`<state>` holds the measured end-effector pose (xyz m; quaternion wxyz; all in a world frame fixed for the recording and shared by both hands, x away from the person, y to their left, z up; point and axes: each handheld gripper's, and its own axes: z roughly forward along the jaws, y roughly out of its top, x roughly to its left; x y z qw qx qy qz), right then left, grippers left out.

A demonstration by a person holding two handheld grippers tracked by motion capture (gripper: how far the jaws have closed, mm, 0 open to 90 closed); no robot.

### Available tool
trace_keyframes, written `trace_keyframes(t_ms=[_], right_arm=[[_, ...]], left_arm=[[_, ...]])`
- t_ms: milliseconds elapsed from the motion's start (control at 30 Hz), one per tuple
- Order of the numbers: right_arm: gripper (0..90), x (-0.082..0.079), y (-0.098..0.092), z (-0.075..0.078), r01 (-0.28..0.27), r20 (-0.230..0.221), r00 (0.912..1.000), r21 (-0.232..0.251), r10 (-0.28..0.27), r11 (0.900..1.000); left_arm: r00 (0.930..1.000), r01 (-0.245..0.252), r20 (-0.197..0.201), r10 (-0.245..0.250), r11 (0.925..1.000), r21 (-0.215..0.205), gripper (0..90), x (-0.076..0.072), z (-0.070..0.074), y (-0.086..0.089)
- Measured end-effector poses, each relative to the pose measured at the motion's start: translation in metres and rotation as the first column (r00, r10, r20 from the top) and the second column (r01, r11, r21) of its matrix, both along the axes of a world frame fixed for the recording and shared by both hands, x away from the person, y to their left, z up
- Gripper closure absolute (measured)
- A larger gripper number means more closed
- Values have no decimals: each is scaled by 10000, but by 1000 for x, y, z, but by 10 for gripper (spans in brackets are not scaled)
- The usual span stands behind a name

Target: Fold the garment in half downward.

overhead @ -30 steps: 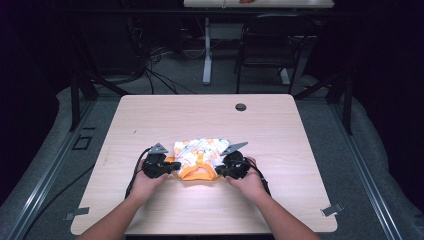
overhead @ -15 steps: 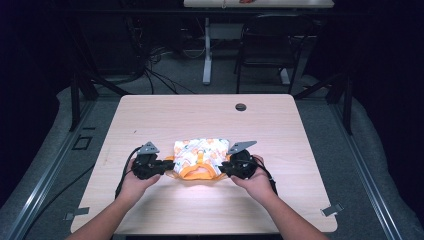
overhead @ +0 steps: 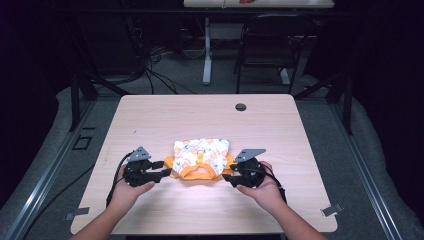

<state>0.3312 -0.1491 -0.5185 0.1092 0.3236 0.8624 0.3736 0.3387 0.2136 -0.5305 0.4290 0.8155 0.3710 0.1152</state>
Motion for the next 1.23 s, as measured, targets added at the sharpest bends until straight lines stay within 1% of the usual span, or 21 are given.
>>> trace_keyframes(t_ms=[33,100,167,233,300,400,433,500,567,633,700,800,900,967,1000,1067,1200,1233], right_arm=[[522,-2,-1,-1,71,40,10000,28,-72,10000],[512,-6,-4,-2,67,25,10000,49,-68,10000],[507,-10,-6,-4,113,95,9999,-26,-113,9999],[498,-13,-8,-6,82,90,9999,-95,-81,9999],[493,-16,-10,-9,103,146,9998,-123,-101,9999],[490,-21,-12,-14,225,133,9997,-17,-225,9997],[489,-22,-13,-16,240,141,9996,-24,-240,9997],[489,-25,-14,-19,346,221,9992,42,-347,9994],[488,-28,-15,-20,374,276,9989,-12,-373,9993],[488,-31,-15,-23,447,342,9984,84,-450,9990],[489,-34,-16,-25,436,434,9981,116,-441,9990],[491,-39,-18,-31,513,384,9979,261,-523,9983],[490,-43,-19,-37,670,446,9967,330,-685,9972],[489,-45,-20,-39,677,578,9960,135,-684,9976],[489,-46,-20,-40,647,683,9955,65,-650,9979],[489,-48,-21,-43,662,757,9949,121,-669,9977],[487,-48,-22,-48,727,644,9952,270,-743,9970],[487,-48,-21,-49,734,646,9951,312,-753,9968]], left_arm=[[10000,0,81,0,10000,78,492,-2,0,2],[10000,-19,65,19,10000,68,491,-6,-1,5],[9999,-8,104,6,9998,193,487,-10,-3,8],[9999,0,123,-3,9997,232,487,-14,-5,10],[10000,-1,98,0,9999,169,487,-18,-7,11],[10000,-18,28,18,10000,19,487,-25,-13,13],[10000,13,36,-14,10000,93,488,-27,-15,13],[10000,13,62,-14,10000,81,488,-31,-19,13],[10000,30,0,-30,10000,52,488,-34,-24,14],[10000,-6,-20,6,10000,1,489,-37,-28,14],[10000,-19,-79,19,10000,-18,489,-39,-33,14],[10000,-6,-87,8,9998,195,489,-41,-40,15],[10000,-15,-89,16,9999,138,490,-42,-44,16],[9999,-22,-120,24,9998,202,490,-42,-45,16],[9999,-28,-149,30,9999,131,490,-42,-46,16],[10000,-25,-90,26,9999,137,492,-42,-47,17],[9999,-38,-152,39,9999,96,494,-43,-49,16],[9999,4,-108,-3,9999,160,495,-42,-49,15]])
